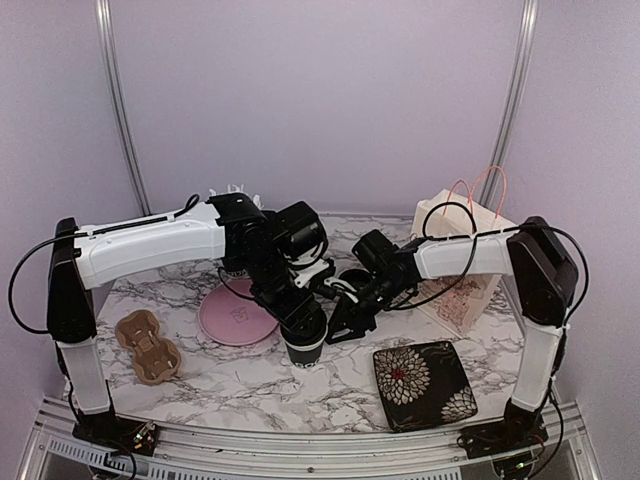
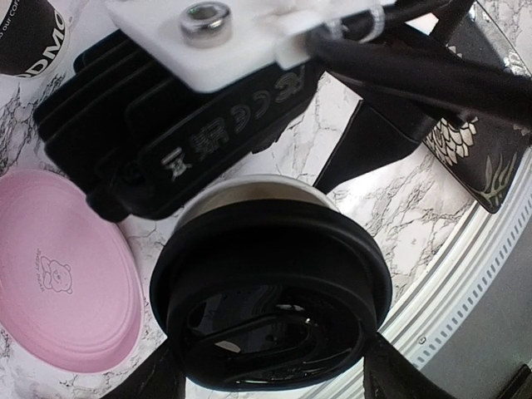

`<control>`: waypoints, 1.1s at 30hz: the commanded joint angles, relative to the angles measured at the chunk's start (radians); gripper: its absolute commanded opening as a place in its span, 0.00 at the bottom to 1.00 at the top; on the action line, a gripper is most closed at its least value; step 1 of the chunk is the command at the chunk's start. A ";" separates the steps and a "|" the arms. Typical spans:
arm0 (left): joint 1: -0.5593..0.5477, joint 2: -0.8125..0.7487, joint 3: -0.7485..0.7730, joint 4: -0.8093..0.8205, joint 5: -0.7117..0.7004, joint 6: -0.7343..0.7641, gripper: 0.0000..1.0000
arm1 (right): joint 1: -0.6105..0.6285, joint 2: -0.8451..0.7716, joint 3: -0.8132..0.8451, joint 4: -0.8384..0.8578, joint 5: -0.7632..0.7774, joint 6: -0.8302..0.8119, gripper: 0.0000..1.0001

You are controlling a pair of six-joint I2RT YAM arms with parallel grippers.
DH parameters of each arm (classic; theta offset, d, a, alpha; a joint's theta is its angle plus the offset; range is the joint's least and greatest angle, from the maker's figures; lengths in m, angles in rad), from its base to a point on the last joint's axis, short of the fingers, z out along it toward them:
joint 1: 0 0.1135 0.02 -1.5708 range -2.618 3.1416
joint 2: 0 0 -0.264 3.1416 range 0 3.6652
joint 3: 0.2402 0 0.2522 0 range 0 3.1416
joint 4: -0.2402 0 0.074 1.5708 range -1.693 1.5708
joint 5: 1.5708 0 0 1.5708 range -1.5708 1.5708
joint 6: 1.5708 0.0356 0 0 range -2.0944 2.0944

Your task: Pack the takeout coffee

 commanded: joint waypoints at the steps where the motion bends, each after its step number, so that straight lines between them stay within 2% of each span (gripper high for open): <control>1: 0.001 0.028 -0.004 0.007 0.005 0.009 0.66 | 0.009 0.015 0.037 -0.002 -0.026 0.014 0.42; 13: 0.001 -0.005 0.011 -0.013 -0.012 0.010 0.65 | 0.009 0.024 0.037 -0.002 -0.041 0.015 0.42; 33: 0.001 0.054 -0.026 0.045 -0.007 0.006 0.67 | 0.009 0.050 0.041 0.005 -0.148 0.049 0.42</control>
